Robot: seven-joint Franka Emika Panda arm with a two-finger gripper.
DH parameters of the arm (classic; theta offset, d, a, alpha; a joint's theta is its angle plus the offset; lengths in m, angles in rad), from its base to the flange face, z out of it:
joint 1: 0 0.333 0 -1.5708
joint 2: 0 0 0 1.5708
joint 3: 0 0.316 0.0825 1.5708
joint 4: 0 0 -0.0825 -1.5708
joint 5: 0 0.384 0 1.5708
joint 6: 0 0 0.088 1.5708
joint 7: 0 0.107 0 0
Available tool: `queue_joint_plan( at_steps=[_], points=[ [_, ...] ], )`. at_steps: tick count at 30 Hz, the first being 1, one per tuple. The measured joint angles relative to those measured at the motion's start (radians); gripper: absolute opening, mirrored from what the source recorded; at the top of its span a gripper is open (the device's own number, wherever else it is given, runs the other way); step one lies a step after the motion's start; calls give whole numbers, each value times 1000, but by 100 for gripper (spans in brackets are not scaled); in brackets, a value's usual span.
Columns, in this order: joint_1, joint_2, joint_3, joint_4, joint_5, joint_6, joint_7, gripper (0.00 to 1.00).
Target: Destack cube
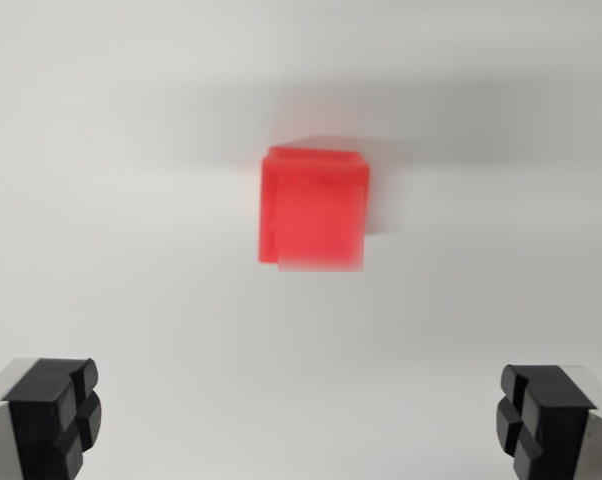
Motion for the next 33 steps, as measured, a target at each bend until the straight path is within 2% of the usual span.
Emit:
queue_joint_plan(
  at_steps=[14, 33],
  points=[
    [0, -71, 0, 48, -6, -119, 4, 100],
    [0, -113, 0, 103, -9, -216, 7, 100]
  ],
)
